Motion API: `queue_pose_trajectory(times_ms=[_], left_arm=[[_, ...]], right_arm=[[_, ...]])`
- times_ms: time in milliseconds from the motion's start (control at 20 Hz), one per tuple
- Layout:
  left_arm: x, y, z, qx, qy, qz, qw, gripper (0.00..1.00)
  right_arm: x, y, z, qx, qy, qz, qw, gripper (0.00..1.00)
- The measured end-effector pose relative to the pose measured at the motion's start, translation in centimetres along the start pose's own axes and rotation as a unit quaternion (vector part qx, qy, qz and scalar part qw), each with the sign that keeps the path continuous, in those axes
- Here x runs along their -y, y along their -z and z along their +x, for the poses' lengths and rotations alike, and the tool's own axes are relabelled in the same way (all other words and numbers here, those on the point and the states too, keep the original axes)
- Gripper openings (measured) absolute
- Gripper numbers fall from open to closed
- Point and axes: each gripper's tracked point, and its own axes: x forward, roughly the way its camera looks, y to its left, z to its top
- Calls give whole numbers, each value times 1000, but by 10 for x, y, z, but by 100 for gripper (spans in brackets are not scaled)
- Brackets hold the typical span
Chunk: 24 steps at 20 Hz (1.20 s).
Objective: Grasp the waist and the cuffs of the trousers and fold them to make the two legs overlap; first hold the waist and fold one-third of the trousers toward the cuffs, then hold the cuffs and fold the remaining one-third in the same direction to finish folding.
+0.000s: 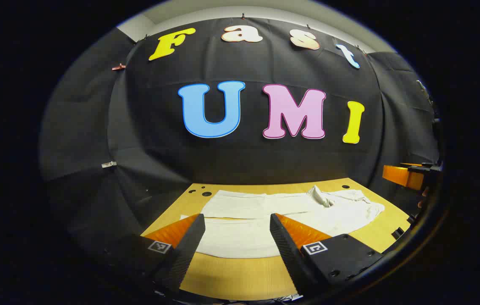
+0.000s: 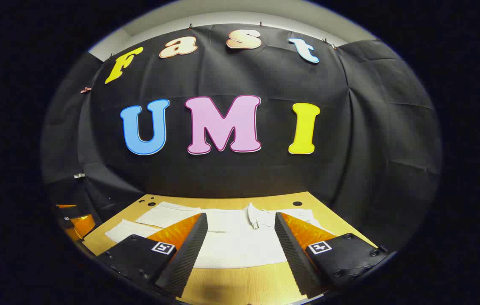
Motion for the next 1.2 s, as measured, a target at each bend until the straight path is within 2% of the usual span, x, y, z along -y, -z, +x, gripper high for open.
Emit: queue_pose_trajectory(times_ms=[400, 750, 950, 1150, 1200], left_arm=[[8, -16, 31, 15, 28, -2, 999, 97], [17, -10, 44, 5, 41, 7, 999, 97], [16, -12, 54, 14, 21, 25, 999, 97], [20, -14, 59, 18, 19, 10, 1000, 96], [19, -10, 61, 12, 16, 8, 1000, 92]], right_arm=[[20, 4, 19, -3, 11, -2, 1000, 98], [26, 11, 26, -11, 14, -15, 1000, 98], [36, 8, 37, 1, 11, -25, 1000, 98], [62, 8, 50, 5, 21, -40, 999, 97], [75, 8, 55, 5, 25, -53, 998, 98]])
